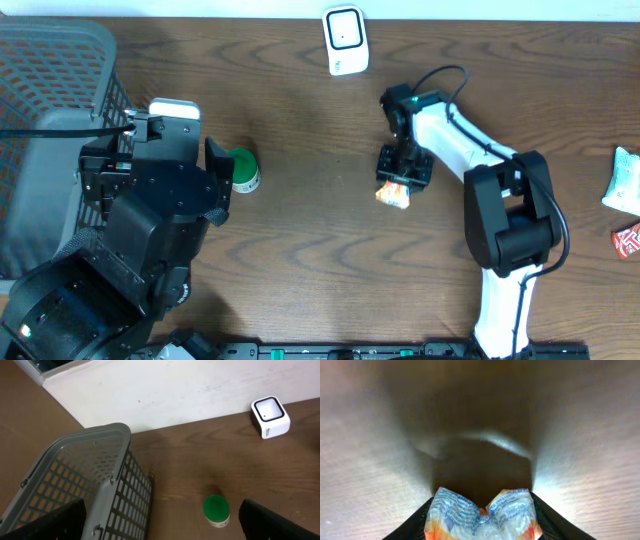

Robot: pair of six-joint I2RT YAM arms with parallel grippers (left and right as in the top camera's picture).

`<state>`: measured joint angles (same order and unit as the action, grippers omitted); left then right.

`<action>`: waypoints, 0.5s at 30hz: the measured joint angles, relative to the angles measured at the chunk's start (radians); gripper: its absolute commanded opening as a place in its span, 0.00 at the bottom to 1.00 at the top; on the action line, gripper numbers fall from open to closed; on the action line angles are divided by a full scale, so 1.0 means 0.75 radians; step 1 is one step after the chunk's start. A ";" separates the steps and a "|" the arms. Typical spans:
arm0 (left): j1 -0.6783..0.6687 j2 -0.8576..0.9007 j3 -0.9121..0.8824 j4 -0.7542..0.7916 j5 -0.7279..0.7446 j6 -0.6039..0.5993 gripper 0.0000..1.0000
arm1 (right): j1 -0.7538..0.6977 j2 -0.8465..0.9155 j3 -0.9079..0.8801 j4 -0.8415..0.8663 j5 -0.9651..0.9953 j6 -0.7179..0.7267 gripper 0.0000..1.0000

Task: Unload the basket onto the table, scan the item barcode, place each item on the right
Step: 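Lift the Kleenex pack up to the white scanner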

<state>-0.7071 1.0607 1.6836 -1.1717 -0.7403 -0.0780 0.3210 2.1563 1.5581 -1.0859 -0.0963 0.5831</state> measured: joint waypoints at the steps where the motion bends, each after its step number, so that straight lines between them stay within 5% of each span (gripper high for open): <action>1: 0.000 0.000 0.000 0.001 0.000 0.000 0.98 | -0.009 0.013 0.033 -0.021 0.003 -0.019 0.46; 15: 0.000 0.000 0.000 0.001 0.000 0.000 0.98 | -0.034 0.028 0.683 -0.423 0.099 -0.163 0.43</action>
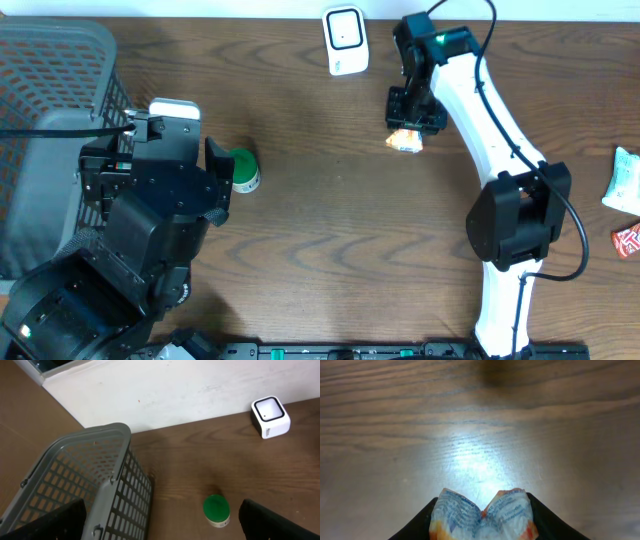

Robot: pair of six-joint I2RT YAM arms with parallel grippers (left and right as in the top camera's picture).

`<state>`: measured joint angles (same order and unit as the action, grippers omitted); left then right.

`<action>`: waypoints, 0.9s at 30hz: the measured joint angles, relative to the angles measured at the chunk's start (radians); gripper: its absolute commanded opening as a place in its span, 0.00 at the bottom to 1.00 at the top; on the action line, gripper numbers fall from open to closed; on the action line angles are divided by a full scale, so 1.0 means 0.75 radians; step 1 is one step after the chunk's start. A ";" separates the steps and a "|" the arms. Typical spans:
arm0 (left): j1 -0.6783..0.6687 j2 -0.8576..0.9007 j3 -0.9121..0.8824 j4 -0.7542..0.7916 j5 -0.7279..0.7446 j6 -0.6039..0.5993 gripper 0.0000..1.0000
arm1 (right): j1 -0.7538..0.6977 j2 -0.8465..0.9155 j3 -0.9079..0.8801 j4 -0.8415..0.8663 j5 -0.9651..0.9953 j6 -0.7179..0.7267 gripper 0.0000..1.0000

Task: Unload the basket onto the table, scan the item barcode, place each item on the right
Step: 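Lift the Kleenex pack up to the white scanner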

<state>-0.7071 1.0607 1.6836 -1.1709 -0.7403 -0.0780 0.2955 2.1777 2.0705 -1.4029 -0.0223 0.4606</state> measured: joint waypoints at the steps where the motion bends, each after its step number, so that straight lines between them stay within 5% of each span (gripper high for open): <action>1: 0.000 0.000 0.000 -0.001 0.000 0.000 0.98 | 0.000 0.000 0.022 -0.027 0.002 -0.003 0.43; 14: 0.000 0.000 0.000 -0.001 0.000 0.000 0.98 | 0.000 0.000 0.061 -0.135 -0.005 -0.046 0.46; 27: 0.000 0.000 0.000 -0.001 0.000 0.000 0.98 | 0.001 0.000 0.064 0.439 0.050 -0.227 0.54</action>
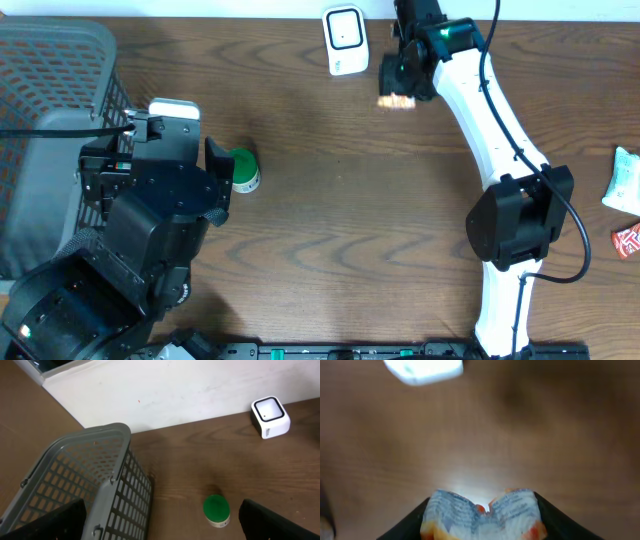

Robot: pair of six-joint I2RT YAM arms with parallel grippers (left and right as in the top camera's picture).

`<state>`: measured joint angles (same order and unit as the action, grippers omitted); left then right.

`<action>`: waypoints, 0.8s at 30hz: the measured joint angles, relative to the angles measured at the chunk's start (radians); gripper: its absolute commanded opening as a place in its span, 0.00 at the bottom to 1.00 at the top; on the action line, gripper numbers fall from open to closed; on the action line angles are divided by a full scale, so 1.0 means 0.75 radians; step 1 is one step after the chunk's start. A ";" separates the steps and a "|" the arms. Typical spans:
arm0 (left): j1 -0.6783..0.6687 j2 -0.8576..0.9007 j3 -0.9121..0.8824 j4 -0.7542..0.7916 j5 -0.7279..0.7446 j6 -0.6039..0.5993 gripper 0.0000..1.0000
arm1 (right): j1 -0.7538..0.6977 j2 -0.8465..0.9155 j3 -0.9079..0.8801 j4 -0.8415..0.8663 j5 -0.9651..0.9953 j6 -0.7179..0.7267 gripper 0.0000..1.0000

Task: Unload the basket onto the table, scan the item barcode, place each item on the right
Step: 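Lift the Kleenex pack up to the white scanner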

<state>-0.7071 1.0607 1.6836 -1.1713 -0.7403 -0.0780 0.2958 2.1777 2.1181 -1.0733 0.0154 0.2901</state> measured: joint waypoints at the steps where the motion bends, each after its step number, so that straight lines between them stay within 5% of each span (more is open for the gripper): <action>1: 0.000 0.000 0.000 0.000 0.000 0.000 0.98 | -0.001 0.000 0.000 0.043 0.013 -0.007 0.54; 6: 0.000 0.000 0.000 0.000 0.000 0.000 0.98 | -0.001 0.000 0.000 0.186 0.051 -0.027 0.47; 24: 0.000 0.000 0.000 0.000 0.000 0.000 0.98 | 0.006 0.179 0.001 0.716 0.095 -0.106 0.44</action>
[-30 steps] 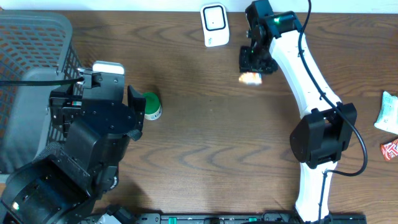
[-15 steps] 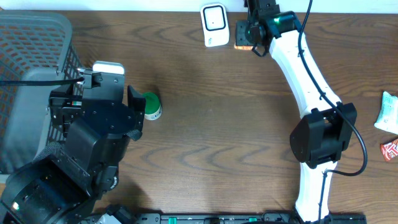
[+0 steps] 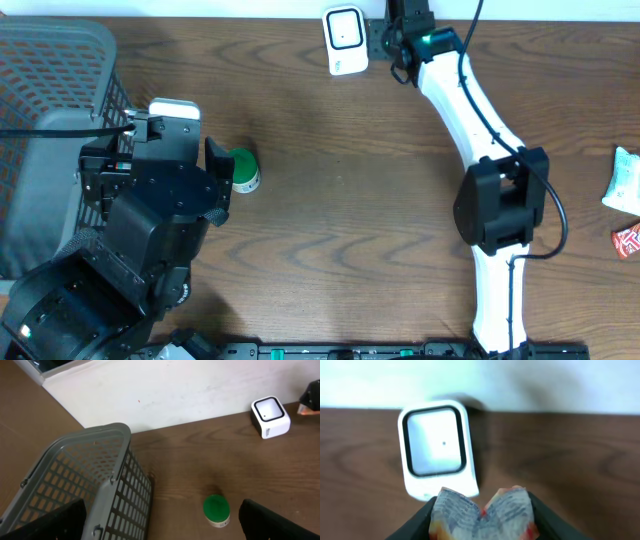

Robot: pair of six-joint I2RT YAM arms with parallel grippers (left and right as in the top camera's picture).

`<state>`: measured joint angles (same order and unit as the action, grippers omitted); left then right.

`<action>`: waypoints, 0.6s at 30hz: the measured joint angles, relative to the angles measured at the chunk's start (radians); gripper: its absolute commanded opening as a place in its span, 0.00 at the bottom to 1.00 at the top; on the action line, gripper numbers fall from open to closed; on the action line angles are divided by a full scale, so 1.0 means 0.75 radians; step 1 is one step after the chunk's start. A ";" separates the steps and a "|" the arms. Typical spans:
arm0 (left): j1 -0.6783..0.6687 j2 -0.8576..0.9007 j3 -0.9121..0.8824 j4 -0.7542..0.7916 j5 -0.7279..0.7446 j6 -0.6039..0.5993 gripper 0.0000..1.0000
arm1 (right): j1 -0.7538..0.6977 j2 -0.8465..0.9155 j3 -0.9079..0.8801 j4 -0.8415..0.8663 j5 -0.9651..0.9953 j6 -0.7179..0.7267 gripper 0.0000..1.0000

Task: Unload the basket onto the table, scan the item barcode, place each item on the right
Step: 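Lift the Kleenex pack up to the white scanner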

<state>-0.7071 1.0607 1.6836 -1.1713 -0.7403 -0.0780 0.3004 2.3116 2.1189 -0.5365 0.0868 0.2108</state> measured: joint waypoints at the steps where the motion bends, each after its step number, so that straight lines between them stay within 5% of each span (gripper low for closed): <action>1: 0.000 0.000 0.000 0.000 0.000 0.000 0.98 | 0.000 0.009 0.000 0.030 0.001 -0.003 0.43; 18: 0.000 0.000 0.000 0.000 0.000 0.000 0.98 | 0.060 0.205 0.001 0.570 0.001 -0.013 0.41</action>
<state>-0.7071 1.0607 1.6836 -1.1713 -0.7403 -0.0780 0.3454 2.4653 2.1193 -0.1093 0.0872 0.2008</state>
